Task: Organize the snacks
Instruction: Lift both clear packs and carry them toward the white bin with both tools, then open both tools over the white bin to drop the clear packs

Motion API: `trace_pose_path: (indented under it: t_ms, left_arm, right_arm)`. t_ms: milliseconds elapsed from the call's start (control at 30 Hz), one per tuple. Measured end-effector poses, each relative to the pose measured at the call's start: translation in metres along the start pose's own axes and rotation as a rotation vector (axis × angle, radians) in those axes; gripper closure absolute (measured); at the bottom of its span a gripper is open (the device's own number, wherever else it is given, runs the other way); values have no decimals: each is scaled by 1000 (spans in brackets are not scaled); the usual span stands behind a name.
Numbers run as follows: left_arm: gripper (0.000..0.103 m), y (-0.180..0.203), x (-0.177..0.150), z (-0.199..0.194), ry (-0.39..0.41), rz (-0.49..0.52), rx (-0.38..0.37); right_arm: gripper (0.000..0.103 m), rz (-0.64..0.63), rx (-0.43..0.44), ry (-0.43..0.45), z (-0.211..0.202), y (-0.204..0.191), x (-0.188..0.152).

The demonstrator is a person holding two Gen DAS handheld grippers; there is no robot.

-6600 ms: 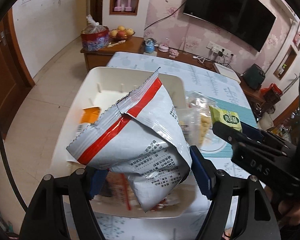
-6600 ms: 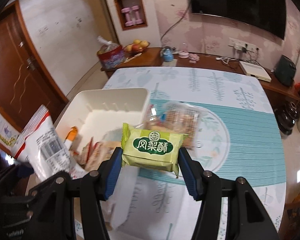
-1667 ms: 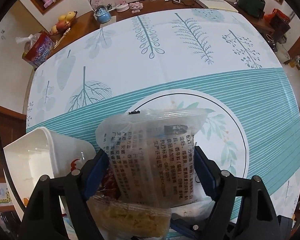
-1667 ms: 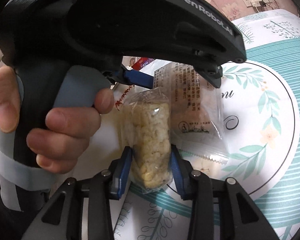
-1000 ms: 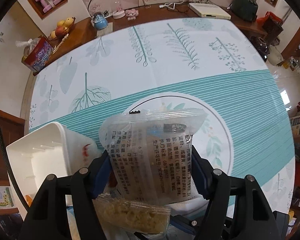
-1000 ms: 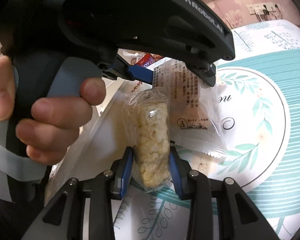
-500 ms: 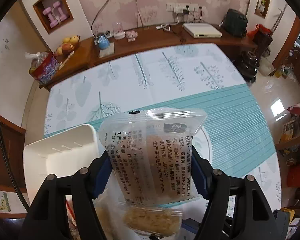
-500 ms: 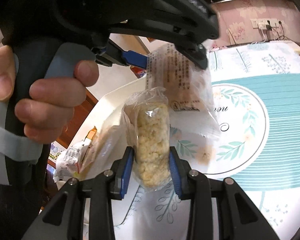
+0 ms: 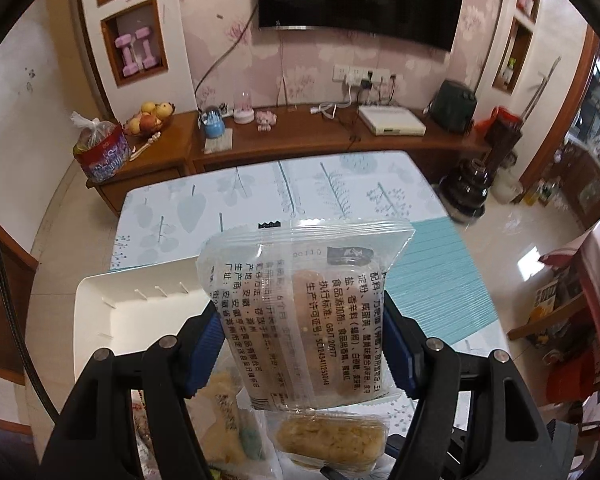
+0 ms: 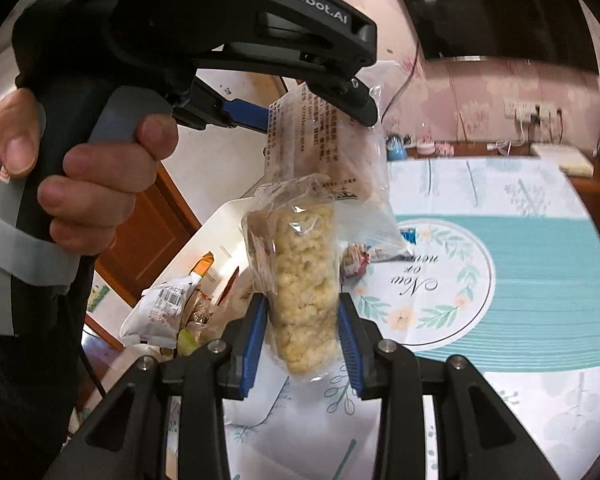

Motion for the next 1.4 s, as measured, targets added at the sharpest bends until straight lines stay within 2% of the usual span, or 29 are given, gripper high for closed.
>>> trace_pose_path:
  t_ms: [200, 400, 667, 900, 1133, 1400]
  left_arm:
    - [34, -29, 2, -46, 85, -41, 12]
    - [34, -76, 1, -80, 150, -106, 43]
    - [34, -138, -24, -106, 190, -161, 99]
    - [34, -202, -44, -112, 200, -255, 146]
    - [34, -261, -75, -102, 166, -338, 209]
    - [33, -280, -108, -72, 92, -349, 207]
  right_arm:
    - [68, -113, -34, 10, -15, -29, 9]
    - [68, -184, -56, 5, -16, -49, 15]
    - [68, -280, -75, -7, -3, -77, 16]
    - [68, -402, -88, -51, 22, -108, 6]
    - [68, -468, -122, -108, 50, -119, -3]
    - [68, -439, -223, -145, 78, -100, -3]
Point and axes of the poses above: each gripper's, at about its wrist camera, not at the fingertips, and z roughly the way its jaws point, y to its right, x to its top, the point moved 10 cm from there along z, roughly the way its jaws point, and after that the axes turned 7 degrees about y, right-handed, at the moved point
